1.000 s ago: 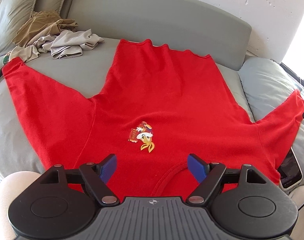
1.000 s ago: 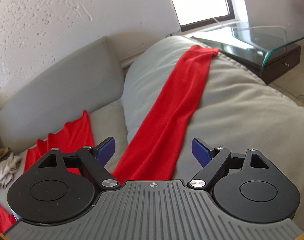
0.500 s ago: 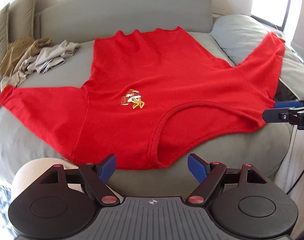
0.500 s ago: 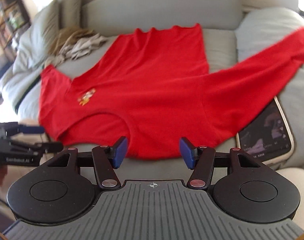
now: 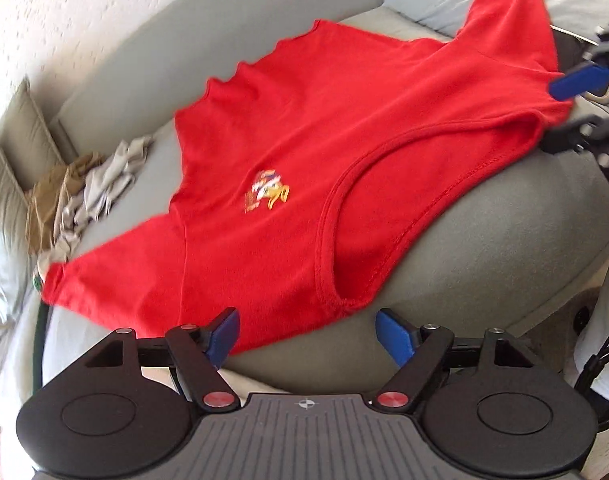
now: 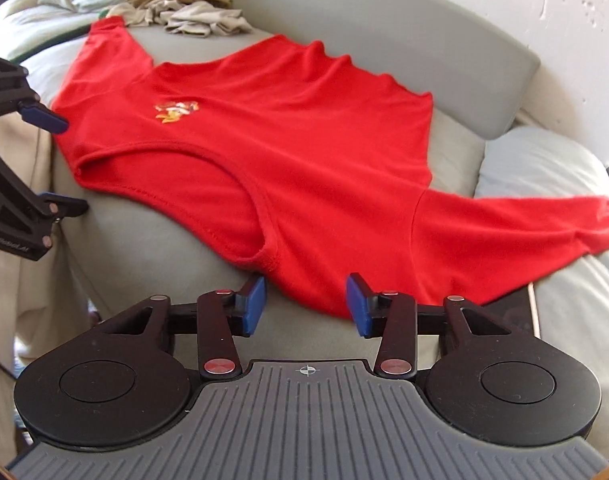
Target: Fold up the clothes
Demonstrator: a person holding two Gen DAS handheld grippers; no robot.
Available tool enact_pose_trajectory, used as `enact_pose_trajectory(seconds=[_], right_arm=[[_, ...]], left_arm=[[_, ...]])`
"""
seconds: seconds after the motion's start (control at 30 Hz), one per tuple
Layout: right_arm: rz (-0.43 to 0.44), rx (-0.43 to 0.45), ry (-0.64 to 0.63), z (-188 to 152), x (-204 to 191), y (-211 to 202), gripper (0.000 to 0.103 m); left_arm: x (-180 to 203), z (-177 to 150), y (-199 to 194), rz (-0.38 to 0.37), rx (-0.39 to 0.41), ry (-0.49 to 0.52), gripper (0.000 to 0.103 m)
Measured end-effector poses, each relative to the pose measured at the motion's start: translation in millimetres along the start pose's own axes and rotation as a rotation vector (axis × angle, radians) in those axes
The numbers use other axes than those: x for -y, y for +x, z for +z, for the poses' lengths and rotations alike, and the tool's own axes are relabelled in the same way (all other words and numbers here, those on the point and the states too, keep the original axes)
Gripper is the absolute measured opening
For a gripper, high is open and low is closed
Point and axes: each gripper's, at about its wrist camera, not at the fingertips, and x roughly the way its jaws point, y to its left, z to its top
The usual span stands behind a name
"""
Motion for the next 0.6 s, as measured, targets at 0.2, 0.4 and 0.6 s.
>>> enact_pose_trajectory(seconds=[0.2,0.4,0.6], right_arm=[[-0.03,0.03,-0.112,4,-16,6,0.035],[-0.036,0.04,-0.2,8,-26,10,0.003],[0.034,0.037,-0.229,4,-25,-12,0.002]], left_arm=[[4,11,-2,-0.022,0.086,0.05,0.04],[3,19,-2,-0.079,0.09,0.073,0.007],[-5,8,-18,-0.12,0.102,0.127,0.004]])
